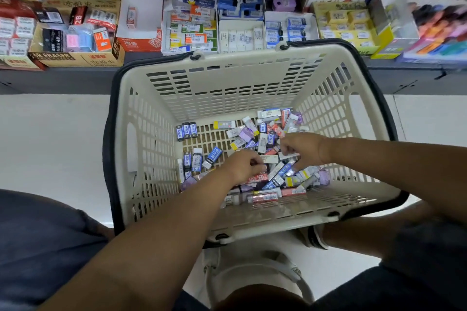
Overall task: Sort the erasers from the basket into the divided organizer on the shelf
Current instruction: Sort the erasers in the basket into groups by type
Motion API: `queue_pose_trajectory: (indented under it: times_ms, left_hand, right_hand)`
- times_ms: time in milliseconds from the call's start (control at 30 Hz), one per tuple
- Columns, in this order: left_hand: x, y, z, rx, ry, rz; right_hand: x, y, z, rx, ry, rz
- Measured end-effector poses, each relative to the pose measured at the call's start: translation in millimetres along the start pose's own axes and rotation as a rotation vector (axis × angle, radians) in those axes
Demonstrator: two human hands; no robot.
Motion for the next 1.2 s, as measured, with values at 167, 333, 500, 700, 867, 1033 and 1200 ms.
queue_pose_trajectory:
  times_ms: [167, 333, 500, 700, 867, 1033, 1200]
  left_hand:
    - [4, 9, -4, 0.072, -0.01, 0.027]
    - [5, 14, -6, 0.112, -0.019, 0.024]
    - [5, 19, -5, 0.047, -0.049, 0.046]
    - [8, 30, -7, 0.081, -0.039, 0.039]
    - [-4, -2, -2, -0.195, -0.049, -0.156]
    - [8, -66, 47, -0.491, -0.227, -0.507]
    - [13, -92, 93, -0.511, -0.366, -0.656]
  right_hand:
    - [-14, 7, -4, 0.001, 0.063, -0.014]
    - [-11, 13, 5, -0.107, 0.065, 0.035]
    - [-9, 18, 3, -0.015, 0.143, 0.078]
    - [-15, -5, 0, 0.304, 0.197, 0.046]
    - [-6, -35, 1, 0.571, 0.248, -0.157]
    - [50, -23, 42, 1.201, 0.288, -0.488]
    - [119, 3, 86, 1.239, 0.364, -0.641]
Point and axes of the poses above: each hand's wrist, its own x-axis towards the middle knuckle, its own y-axis out of the palm, z = x × y, the point moved 5 cm from there along x, towards the middle knuckle, and after that the axes turned 11 degrees about -y, right-handed, at the moved point
